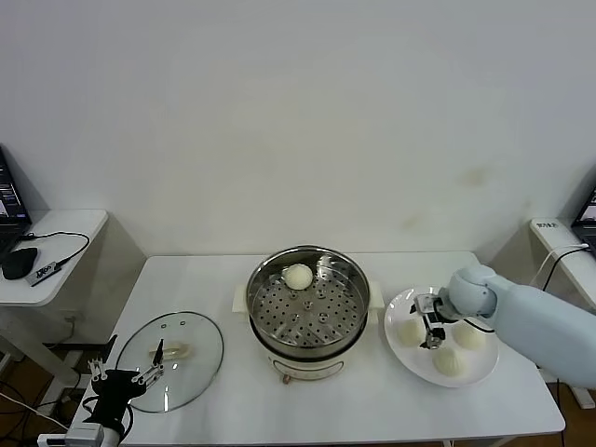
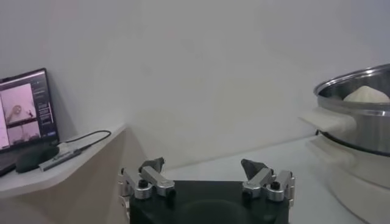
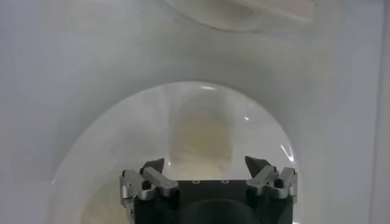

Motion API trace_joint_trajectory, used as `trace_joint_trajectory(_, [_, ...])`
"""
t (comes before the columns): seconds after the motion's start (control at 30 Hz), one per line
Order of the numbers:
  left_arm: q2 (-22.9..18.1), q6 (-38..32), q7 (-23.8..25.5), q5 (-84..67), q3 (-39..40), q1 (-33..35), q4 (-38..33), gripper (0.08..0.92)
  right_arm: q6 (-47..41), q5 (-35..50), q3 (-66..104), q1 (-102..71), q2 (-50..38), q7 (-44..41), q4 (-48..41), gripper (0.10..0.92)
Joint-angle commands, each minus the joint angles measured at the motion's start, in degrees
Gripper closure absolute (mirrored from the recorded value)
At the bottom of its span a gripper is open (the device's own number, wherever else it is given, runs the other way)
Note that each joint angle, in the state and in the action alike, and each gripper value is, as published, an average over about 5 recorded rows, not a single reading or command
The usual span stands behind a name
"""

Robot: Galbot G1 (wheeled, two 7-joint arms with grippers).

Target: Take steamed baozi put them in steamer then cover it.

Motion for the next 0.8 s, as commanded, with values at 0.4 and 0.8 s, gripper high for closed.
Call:
trace_joint_trajectory(0.4, [0.1,0.2,-0.1,0.3,0.6,-0.2,-0.1,0.177,-1.0,-0.6,0.2,-0.4,2.5,-1.0,-2.7,0.362])
trace_joint_trajectory(0.8, [0.5,0.8,-0.2,0.0,0.5,-0.3,-1.6,0.177,-1.7,5.3,-2.4,10.0,-4.1,-3.7,3.1,0.405])
